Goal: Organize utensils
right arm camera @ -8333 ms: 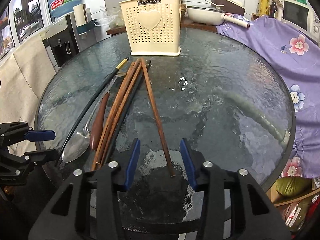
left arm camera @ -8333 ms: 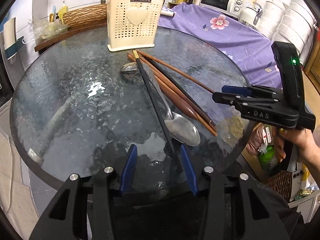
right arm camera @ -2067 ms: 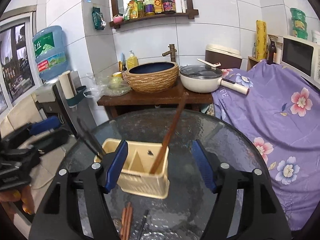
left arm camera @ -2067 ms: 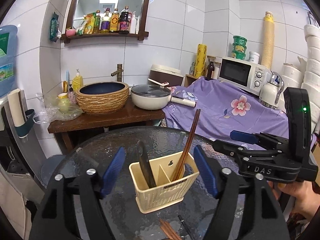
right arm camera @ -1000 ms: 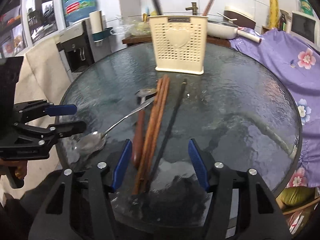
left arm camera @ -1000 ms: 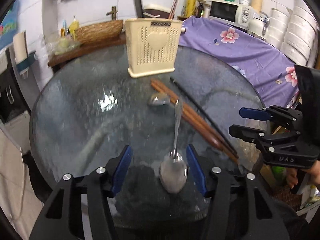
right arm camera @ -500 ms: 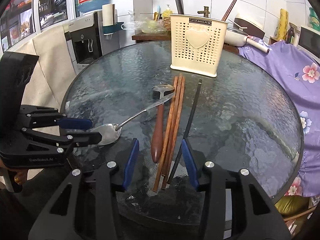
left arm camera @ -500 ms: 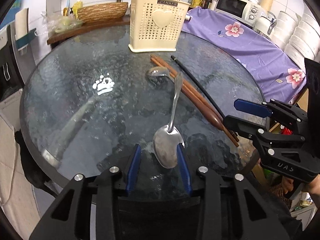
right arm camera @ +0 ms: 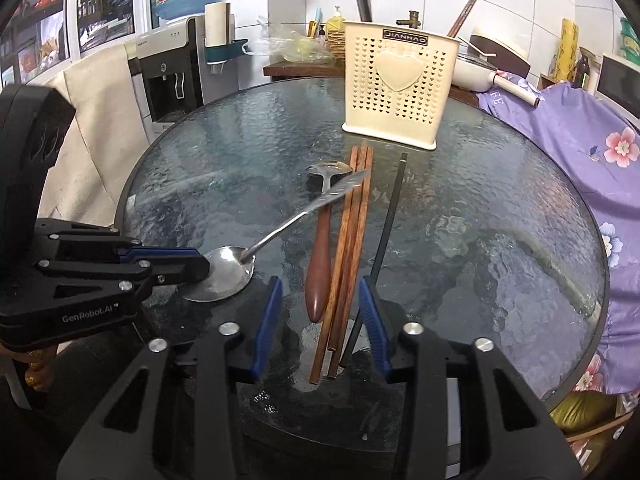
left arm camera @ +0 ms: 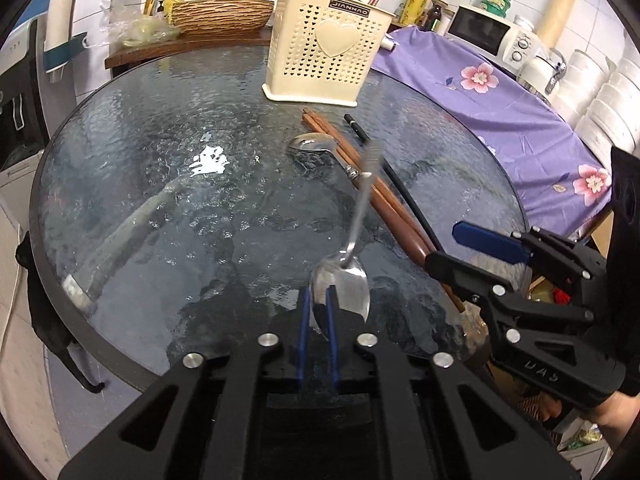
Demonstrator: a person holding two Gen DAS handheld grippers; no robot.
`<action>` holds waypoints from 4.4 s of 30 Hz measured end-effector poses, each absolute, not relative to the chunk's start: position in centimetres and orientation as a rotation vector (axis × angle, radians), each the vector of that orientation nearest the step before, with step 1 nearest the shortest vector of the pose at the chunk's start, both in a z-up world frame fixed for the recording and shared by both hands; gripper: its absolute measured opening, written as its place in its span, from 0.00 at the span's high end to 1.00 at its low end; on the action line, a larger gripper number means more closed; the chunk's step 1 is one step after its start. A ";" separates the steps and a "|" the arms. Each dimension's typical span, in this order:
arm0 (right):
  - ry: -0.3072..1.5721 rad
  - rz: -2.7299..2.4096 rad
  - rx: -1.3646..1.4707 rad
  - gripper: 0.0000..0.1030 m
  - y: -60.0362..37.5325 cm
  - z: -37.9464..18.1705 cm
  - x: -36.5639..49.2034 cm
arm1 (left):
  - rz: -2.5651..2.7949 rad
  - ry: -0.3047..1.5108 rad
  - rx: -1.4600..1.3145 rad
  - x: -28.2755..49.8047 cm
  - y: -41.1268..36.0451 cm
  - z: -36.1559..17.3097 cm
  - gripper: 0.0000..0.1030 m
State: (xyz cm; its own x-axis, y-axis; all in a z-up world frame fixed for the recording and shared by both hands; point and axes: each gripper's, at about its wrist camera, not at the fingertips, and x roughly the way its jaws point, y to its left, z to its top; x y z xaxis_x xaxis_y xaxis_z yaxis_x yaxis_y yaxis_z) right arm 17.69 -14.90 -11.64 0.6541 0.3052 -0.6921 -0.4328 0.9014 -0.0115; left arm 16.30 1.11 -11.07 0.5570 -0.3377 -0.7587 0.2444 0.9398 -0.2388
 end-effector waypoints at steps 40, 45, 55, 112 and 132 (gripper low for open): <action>0.534 0.394 -0.218 0.85 -14.7 -5.0 18.4 | -0.262 0.713 -0.184 17.3 4.6 -4.0 0.99; 0.515 0.399 -0.181 0.85 -15.5 -3.4 18.9 | -0.244 0.691 -0.163 17.6 5.4 -2.7 0.99; 0.492 0.425 -0.187 0.85 -15.3 -1.7 19.6 | -0.245 0.747 -0.112 18.2 5.7 -3.7 0.99; 0.490 0.434 -0.222 0.85 -15.0 -1.4 19.9 | -0.263 0.991 -0.433 16.6 5.4 -10.7 0.72; 0.486 0.434 -0.228 0.85 -15.1 -1.3 19.7 | -0.244 1.002 -0.353 15.8 3.2 -10.1 0.73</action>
State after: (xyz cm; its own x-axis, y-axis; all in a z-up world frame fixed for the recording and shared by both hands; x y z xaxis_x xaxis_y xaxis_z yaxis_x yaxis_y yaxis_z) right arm 19.74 -15.06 -1.32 0.7962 0.3470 -0.4956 -0.4533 0.8847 -0.1088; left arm 15.84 3.22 -10.08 0.5189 -0.3583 -0.7761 0.0386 0.9168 -0.3974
